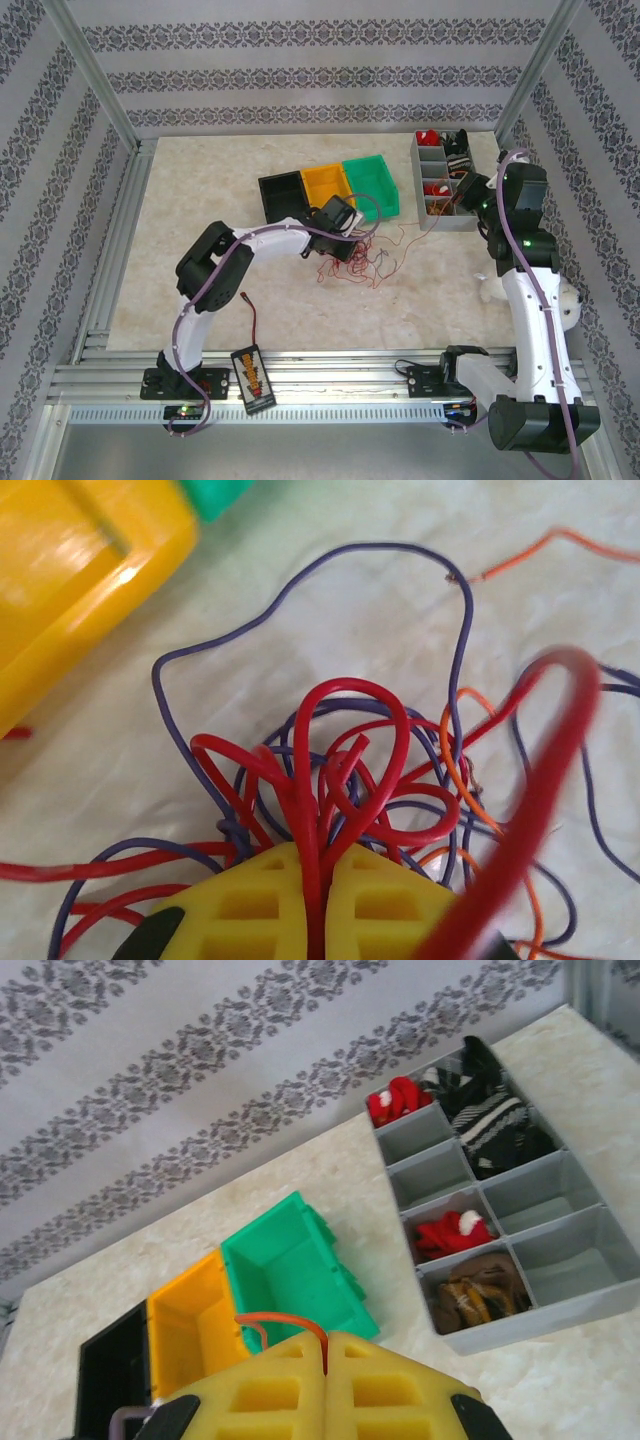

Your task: Untangle the cables

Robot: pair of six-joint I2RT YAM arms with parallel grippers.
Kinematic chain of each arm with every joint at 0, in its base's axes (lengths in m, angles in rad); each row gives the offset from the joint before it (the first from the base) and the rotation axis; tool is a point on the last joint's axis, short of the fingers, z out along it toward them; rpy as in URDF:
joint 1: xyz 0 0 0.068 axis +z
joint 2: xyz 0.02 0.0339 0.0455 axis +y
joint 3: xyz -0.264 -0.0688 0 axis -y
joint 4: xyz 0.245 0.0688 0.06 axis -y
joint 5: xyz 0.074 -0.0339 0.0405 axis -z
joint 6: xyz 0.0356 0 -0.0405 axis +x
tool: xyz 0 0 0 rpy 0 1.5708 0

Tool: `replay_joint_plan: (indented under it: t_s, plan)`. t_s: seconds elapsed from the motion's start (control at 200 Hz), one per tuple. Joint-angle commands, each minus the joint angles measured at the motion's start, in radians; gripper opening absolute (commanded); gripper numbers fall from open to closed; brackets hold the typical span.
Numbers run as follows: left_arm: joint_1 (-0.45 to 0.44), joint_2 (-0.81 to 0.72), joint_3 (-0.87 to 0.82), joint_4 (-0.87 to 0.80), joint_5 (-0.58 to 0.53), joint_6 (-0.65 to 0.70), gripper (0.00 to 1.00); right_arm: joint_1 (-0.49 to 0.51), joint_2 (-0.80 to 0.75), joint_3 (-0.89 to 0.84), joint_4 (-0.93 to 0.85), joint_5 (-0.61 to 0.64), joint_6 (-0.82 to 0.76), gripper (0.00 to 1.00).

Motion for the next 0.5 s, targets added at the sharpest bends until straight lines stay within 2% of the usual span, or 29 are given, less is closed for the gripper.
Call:
replay_joint_plan:
  t_s: [0.0, 0.18, 0.34, 0.495]
  plan:
    - [0.014, -0.053, -0.117, -0.216, -0.19, -0.031, 0.0, -0.029, -0.013, 0.007, -0.044, 0.112, 0.008, 0.03]
    - [0.088, -0.186, -0.288, -0.29, -0.308, -0.17, 0.0, -0.136, -0.015, 0.004, -0.06, 0.118, 0.039, 0.03]
    - [0.176, -0.278, -0.43, -0.291, -0.335, -0.294, 0.0, -0.223, -0.002, 0.034, -0.11, 0.16, 0.022, 0.03]
    - [0.251, -0.322, -0.495, -0.276, -0.328, -0.367, 0.0, -0.316, 0.007, 0.051, -0.146, 0.179, 0.031, 0.02]
